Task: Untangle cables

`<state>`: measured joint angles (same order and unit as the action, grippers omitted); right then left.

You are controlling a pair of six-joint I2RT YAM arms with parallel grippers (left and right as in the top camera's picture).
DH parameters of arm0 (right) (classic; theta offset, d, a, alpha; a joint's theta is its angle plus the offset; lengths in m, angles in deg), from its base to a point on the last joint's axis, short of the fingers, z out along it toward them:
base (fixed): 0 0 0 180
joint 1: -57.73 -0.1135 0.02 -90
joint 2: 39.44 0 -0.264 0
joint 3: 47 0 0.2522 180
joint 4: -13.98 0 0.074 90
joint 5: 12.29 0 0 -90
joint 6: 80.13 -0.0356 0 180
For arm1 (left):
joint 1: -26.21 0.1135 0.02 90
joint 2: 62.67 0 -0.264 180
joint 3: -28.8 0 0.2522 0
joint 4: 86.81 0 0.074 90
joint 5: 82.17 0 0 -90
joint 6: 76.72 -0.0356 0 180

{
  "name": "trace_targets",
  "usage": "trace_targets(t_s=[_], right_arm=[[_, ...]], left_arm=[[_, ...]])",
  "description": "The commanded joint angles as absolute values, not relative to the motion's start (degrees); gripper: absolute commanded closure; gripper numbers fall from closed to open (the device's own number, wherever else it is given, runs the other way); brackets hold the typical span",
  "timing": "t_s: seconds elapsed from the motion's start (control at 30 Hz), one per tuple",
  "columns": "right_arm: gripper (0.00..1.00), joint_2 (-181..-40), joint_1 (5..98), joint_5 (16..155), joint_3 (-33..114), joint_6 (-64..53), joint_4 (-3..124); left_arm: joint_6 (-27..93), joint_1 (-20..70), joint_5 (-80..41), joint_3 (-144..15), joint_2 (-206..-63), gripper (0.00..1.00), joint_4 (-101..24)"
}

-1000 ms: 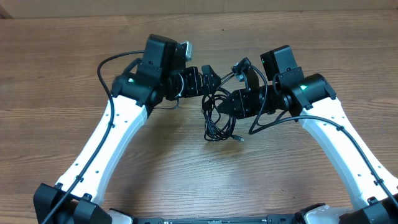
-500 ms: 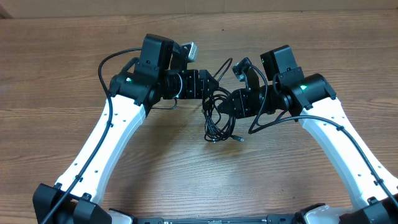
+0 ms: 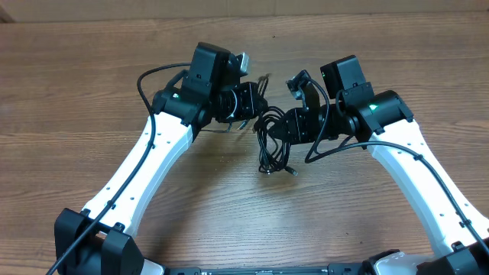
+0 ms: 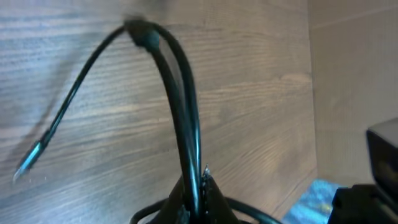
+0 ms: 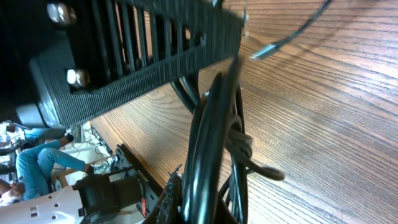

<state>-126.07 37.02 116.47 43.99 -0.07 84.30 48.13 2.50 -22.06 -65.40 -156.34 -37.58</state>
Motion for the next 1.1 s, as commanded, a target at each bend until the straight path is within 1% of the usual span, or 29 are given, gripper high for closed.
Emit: trace_targets(t_s=[0.0, 0.23, 0.4, 0.5, 0.63, 0.87, 1.07], right_arm=[[0.96, -125.83, 36.84, 115.82, 43.97, -4.00, 84.17], [0.96, -125.83, 36.84, 100.71, 43.97, -14.08, 85.02], [0.96, -125.83, 36.84, 87.69, 43.97, -23.52, 85.15], [0.96, -125.83, 36.84, 88.10, 43.97, -24.44, 84.98], [0.96, -125.83, 36.78, 91.43, 43.97, -24.41, 84.80], [0.96, -125.83, 36.80, 106.79, 43.97, -24.52, 80.69], [0.96, -125.83, 36.91, 108.02, 43.97, -32.44, 78.77]], left_arm=[[50.77, 4.12, -19.46, -65.93, -156.63, 0.96, -38.83], [53.11, 7.44, -19.90, -65.93, -156.63, 0.96, -34.87], [53.14, 8.34, -25.71, -65.93, -156.63, 0.96, -33.60], [53.18, 8.95, -28.55, -65.93, -156.63, 0.96, -35.59], [53.16, 8.64, -28.42, -65.90, -156.65, 0.95, -36.95], [53.16, 4.19, -20.40, -65.90, -156.65, 0.96, -36.86], [53.16, -1.06, -14.96, -65.90, -156.65, 0.96, -36.86]])
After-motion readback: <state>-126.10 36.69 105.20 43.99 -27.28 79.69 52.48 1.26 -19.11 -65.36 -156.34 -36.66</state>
